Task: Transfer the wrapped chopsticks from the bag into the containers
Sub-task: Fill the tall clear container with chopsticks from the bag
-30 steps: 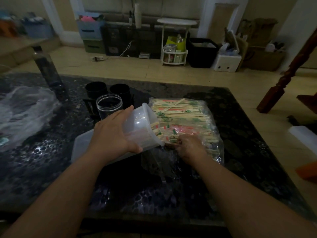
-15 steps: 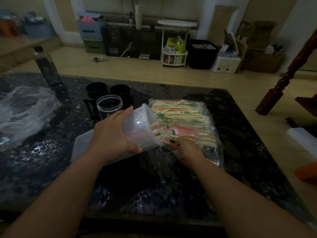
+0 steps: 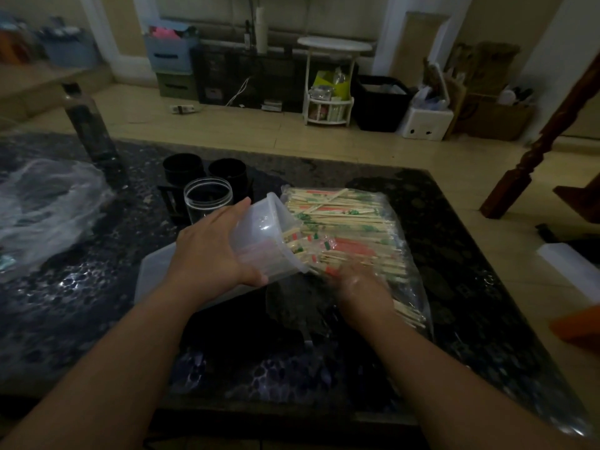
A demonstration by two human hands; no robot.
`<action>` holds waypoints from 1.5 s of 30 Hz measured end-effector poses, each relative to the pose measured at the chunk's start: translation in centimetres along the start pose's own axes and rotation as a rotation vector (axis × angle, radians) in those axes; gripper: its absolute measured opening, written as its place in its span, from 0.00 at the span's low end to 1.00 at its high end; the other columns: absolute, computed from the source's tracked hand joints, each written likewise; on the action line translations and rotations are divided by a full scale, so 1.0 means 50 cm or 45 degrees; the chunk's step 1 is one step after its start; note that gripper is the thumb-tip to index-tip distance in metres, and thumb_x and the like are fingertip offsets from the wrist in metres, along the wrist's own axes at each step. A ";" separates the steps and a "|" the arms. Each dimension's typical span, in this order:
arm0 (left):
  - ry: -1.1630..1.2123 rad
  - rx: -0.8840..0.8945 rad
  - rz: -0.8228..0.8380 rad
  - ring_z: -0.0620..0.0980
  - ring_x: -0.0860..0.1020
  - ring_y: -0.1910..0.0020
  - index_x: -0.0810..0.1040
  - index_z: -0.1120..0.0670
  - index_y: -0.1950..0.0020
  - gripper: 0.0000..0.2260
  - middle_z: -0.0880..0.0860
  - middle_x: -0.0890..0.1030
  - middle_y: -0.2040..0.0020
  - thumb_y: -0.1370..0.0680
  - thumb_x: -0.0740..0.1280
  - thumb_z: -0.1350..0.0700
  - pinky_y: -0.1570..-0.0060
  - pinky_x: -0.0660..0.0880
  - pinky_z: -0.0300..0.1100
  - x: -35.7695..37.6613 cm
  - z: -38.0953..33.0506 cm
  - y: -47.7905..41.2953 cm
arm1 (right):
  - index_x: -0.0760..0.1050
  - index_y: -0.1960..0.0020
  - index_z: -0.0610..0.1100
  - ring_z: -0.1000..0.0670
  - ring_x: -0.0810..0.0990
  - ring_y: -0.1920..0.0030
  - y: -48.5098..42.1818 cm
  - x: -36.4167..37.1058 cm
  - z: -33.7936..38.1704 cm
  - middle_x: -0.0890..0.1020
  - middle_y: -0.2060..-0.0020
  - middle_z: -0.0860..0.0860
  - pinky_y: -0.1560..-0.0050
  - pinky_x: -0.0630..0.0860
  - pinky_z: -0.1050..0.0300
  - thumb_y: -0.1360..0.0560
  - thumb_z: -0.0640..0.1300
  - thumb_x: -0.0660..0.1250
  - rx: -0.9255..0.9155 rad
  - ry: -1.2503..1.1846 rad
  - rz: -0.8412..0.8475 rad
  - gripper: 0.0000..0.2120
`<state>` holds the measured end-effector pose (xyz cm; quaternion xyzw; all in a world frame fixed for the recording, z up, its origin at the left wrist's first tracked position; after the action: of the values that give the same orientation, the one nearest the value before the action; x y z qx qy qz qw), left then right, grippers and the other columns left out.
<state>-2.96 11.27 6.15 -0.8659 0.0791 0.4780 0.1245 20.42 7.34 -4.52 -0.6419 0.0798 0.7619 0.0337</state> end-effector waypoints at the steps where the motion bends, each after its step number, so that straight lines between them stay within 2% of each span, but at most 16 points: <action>1: -0.001 -0.002 0.005 0.49 0.61 0.26 0.55 0.41 0.22 0.57 0.46 0.63 0.24 0.45 0.82 0.45 0.29 0.58 0.49 0.000 -0.001 0.001 | 0.72 0.36 0.49 0.42 0.75 0.38 0.006 -0.008 0.003 0.75 0.39 0.47 0.39 0.70 0.49 0.22 0.46 0.62 -0.002 0.020 -0.018 0.15; 3: -0.005 -0.007 0.010 0.49 0.61 0.26 0.55 0.41 0.22 0.57 0.46 0.62 0.24 0.45 0.82 0.45 0.29 0.58 0.49 0.000 -0.001 0.002 | 0.72 0.36 0.47 0.41 0.76 0.40 0.017 -0.023 0.014 0.76 0.40 0.45 0.42 0.72 0.50 0.23 0.44 0.61 -0.032 0.087 -0.048 0.16; 6: -0.014 -0.005 0.002 0.49 0.61 0.26 0.55 0.41 0.22 0.57 0.46 0.63 0.24 0.45 0.82 0.44 0.28 0.59 0.50 -0.002 0.001 0.003 | 0.73 0.37 0.46 0.41 0.80 0.45 0.031 -0.021 0.021 0.79 0.43 0.44 0.47 0.75 0.50 0.23 0.41 0.60 -0.030 0.110 0.028 0.15; 8: -0.015 -0.009 -0.004 0.49 0.61 0.26 0.56 0.41 0.22 0.57 0.47 0.63 0.24 0.46 0.82 0.44 0.28 0.59 0.51 -0.003 0.001 0.004 | 0.72 0.36 0.49 0.42 0.81 0.47 0.038 -0.013 0.029 0.78 0.43 0.45 0.49 0.76 0.50 0.22 0.42 0.60 -0.072 0.103 0.053 0.15; 11: -0.037 -0.001 -0.001 0.49 0.61 0.25 0.55 0.42 0.22 0.58 0.47 0.63 0.24 0.46 0.82 0.43 0.28 0.59 0.51 0.001 -0.002 0.004 | 0.72 0.35 0.53 0.41 0.80 0.47 0.037 0.001 0.030 0.77 0.42 0.44 0.49 0.77 0.50 0.20 0.45 0.61 -0.089 0.018 0.055 0.14; 13: -0.053 0.008 -0.004 0.49 0.61 0.25 0.55 0.42 0.22 0.58 0.47 0.63 0.24 0.46 0.82 0.43 0.28 0.59 0.52 0.003 -0.003 0.004 | 0.73 0.37 0.50 0.41 0.79 0.45 0.030 0.015 0.026 0.78 0.41 0.43 0.46 0.76 0.49 0.19 0.48 0.61 -0.058 -0.064 0.106 0.11; 16: -0.055 0.012 0.003 0.49 0.61 0.26 0.55 0.42 0.22 0.58 0.47 0.63 0.24 0.46 0.82 0.43 0.28 0.59 0.52 0.007 -0.006 0.004 | 0.73 0.38 0.45 0.40 0.78 0.42 0.024 0.029 0.015 0.79 0.42 0.42 0.44 0.75 0.49 0.21 0.51 0.64 0.006 -0.109 0.164 0.15; 20: -0.080 0.012 0.015 0.49 0.61 0.26 0.55 0.41 0.22 0.57 0.47 0.63 0.24 0.45 0.82 0.43 0.30 0.59 0.50 0.012 -0.009 0.003 | 0.72 0.34 0.48 0.39 0.78 0.43 0.014 0.044 0.018 0.77 0.41 0.43 0.46 0.74 0.48 0.23 0.50 0.62 0.016 0.034 0.167 0.18; 23: -0.095 0.015 0.024 0.49 0.61 0.26 0.54 0.42 0.22 0.57 0.47 0.62 0.24 0.45 0.82 0.43 0.29 0.58 0.50 0.015 -0.010 0.003 | 0.73 0.36 0.51 0.40 0.78 0.45 0.016 0.045 0.028 0.77 0.45 0.45 0.49 0.73 0.48 0.23 0.49 0.62 -0.050 0.110 0.128 0.16; 29: -0.085 0.010 0.014 0.48 0.61 0.26 0.54 0.41 0.22 0.57 0.47 0.63 0.24 0.45 0.81 0.42 0.29 0.58 0.50 0.015 -0.006 0.004 | 0.75 0.39 0.50 0.39 0.79 0.46 0.025 0.041 0.020 0.79 0.48 0.44 0.43 0.75 0.45 0.23 0.48 0.61 -0.052 0.040 0.107 0.13; 32: -0.079 0.014 0.010 0.48 0.61 0.26 0.54 0.42 0.22 0.57 0.47 0.63 0.24 0.45 0.81 0.42 0.30 0.58 0.50 0.013 -0.006 0.004 | 0.75 0.40 0.51 0.41 0.80 0.46 0.038 0.032 0.033 0.80 0.48 0.45 0.44 0.76 0.48 0.22 0.43 0.61 -0.114 0.073 0.081 0.12; 35: -0.067 0.017 0.011 0.49 0.62 0.26 0.55 0.42 0.22 0.57 0.47 0.63 0.24 0.45 0.82 0.43 0.29 0.58 0.50 0.012 -0.006 0.006 | 0.73 0.37 0.48 0.41 0.79 0.45 0.046 0.030 0.034 0.79 0.44 0.44 0.47 0.76 0.49 0.21 0.40 0.61 -0.162 0.107 0.078 0.14; 39: -0.061 0.020 -0.002 0.48 0.62 0.26 0.55 0.42 0.22 0.57 0.46 0.63 0.24 0.45 0.82 0.43 0.29 0.58 0.50 0.009 -0.004 0.005 | 0.72 0.35 0.48 0.40 0.78 0.43 0.058 0.007 0.037 0.75 0.40 0.44 0.45 0.76 0.48 0.22 0.42 0.60 -0.152 0.131 0.055 0.16; 42: -0.075 0.022 -0.010 0.48 0.62 0.26 0.56 0.42 0.22 0.57 0.46 0.63 0.24 0.45 0.82 0.44 0.30 0.59 0.49 0.006 -0.006 0.006 | 0.71 0.37 0.50 0.41 0.80 0.44 0.067 -0.015 0.036 0.78 0.43 0.46 0.48 0.75 0.49 0.22 0.45 0.61 -0.146 0.086 0.066 0.13; 45: -0.071 0.031 -0.009 0.48 0.62 0.26 0.56 0.43 0.22 0.57 0.46 0.63 0.24 0.45 0.83 0.44 0.29 0.58 0.50 0.005 -0.009 0.010 | 0.73 0.40 0.51 0.43 0.81 0.47 0.072 -0.039 0.033 0.81 0.46 0.47 0.52 0.73 0.52 0.21 0.53 0.62 -0.145 0.064 0.118 0.12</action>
<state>-2.62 10.65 6.10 -0.8509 0.0782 0.5006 0.1388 18.59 4.17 -2.07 -0.6572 0.0670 0.7497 -0.0402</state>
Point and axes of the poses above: each hand's wrist, its own y-axis away from the middle knuckle, its own x-axis out of the palm, z = x × y, the point moved 9 cm from there along -y, towards the middle knuckle
